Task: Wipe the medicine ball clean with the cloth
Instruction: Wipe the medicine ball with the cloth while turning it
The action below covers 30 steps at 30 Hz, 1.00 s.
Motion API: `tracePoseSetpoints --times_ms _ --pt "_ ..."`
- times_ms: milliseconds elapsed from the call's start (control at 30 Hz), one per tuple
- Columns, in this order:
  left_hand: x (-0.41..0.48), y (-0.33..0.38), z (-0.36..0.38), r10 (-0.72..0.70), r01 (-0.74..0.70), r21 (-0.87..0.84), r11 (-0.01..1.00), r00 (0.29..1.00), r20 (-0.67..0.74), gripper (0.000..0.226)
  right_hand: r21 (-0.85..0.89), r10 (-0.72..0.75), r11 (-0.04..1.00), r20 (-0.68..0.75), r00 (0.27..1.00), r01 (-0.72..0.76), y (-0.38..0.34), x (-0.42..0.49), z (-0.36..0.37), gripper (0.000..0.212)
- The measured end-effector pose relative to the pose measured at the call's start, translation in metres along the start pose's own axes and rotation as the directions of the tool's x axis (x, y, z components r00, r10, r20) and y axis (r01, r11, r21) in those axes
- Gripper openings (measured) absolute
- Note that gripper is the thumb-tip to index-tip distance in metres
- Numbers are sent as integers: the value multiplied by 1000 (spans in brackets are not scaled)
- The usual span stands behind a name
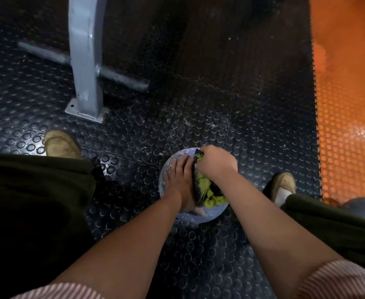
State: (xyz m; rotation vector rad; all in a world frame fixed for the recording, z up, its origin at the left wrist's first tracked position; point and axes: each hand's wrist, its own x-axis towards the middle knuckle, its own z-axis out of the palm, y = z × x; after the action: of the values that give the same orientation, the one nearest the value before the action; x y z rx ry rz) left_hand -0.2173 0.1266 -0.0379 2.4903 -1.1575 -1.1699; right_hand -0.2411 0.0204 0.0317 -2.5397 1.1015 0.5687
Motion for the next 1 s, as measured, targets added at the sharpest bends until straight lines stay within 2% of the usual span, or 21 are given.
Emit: tracePoseSetpoints --times_ms 133,200,333,533,600,667,800,933,1000 --pt "-1 -2 -1 40 -59 -180 982 993 -107 119 30 33 999 20 999 -33 18 -28 8 27" --pt "0 -2 -3 37 -58 -175 983 992 -123 110 11 0 1000 -1 1000 0 26 -49 18 25" --pt "-3 -4 2 42 -47 -63 997 996 -82 115 -15 -16 1000 -17 1000 15 23 -51 19 21" --pt "0 -1 -1 40 -41 -36 999 999 -29 143 48 34 998 -12 999 -33 6 -2 1 30" --pt "4 -4 -1 54 -64 -136 989 996 -73 138 82 52 995 -10 999 -51 8 -4 2 31" --pt "6 -6 0 63 -84 -185 979 991 -119 123 79 52 996 -23 998 -50 15 -23 10 30" --pt "8 -9 1 55 -77 -175 982 990 -127 117 60 6 998 -78 997 -1 27 -61 28 21" --pt "2 -8 9 74 -84 -79 993 990 -119 116 47 58 997 -35 998 -56 24 -35 15 21" --pt "1 -9 10 88 -100 -95 990 988 -124 117 64 77 995 -26 997 -75 20 -15 7 23"
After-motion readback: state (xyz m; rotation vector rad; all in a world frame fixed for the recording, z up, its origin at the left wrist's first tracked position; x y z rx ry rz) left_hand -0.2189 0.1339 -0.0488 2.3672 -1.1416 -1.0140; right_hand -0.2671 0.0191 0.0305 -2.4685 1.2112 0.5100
